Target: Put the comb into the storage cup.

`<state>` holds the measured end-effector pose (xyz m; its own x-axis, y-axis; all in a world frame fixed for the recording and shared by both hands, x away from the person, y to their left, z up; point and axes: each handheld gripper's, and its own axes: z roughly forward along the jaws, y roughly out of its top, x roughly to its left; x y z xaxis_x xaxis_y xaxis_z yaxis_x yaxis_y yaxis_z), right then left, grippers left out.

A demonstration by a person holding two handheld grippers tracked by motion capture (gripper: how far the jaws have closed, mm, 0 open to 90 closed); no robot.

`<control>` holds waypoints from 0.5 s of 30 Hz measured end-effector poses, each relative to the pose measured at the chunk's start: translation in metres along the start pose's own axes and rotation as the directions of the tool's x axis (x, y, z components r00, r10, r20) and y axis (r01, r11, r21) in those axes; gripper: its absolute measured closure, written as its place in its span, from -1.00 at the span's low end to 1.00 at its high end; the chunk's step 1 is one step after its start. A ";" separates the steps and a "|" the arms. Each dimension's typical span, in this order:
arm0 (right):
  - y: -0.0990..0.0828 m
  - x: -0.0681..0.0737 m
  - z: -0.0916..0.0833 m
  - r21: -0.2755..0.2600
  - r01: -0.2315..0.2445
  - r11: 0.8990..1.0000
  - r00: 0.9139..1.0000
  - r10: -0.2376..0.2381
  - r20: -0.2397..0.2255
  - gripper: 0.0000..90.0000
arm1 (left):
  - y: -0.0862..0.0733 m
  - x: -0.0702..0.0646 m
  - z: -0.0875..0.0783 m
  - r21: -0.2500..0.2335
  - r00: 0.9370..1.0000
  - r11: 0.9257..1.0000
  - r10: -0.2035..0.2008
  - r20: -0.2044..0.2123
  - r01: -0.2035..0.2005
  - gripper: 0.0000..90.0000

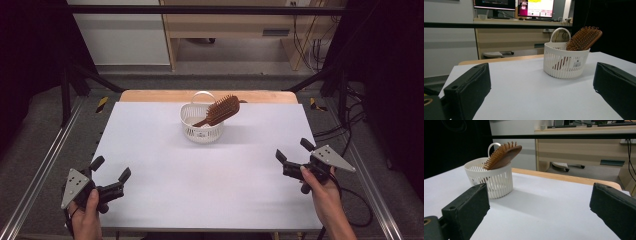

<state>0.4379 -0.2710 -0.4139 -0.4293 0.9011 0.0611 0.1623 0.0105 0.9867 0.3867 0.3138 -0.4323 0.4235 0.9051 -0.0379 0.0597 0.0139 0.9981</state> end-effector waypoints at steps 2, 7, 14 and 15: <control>-0.003 0.000 0.000 -0.002 0.001 1.000 1.000 -0.001 0.000 -0.93 | 0.000 -0.001 0.000 0.001 1.000 1.000 0.003 0.004 -0.003 -0.97; -0.009 0.002 -0.002 0.008 0.012 1.000 1.000 -0.012 -0.006 -0.92 | 0.000 -0.001 0.000 0.003 1.000 1.000 0.004 0.007 -0.004 -0.97; -0.016 0.004 -0.003 0.018 0.030 0.999 0.999 -0.030 -0.026 -0.91 | 0.000 -0.001 0.000 0.001 1.000 1.000 -0.001 0.013 0.001 -0.98; -0.017 0.005 -0.003 0.021 0.037 0.999 0.999 -0.036 -0.030 -0.91 | 0.000 -0.002 0.000 0.001 1.000 1.000 -0.001 0.014 0.001 -0.98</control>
<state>0.4307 -0.2683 -0.4303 -0.4616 0.8866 0.0299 0.1654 0.0529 0.9848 0.3863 0.3123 -0.4321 0.4364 0.8989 -0.0394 0.0605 0.0144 0.9981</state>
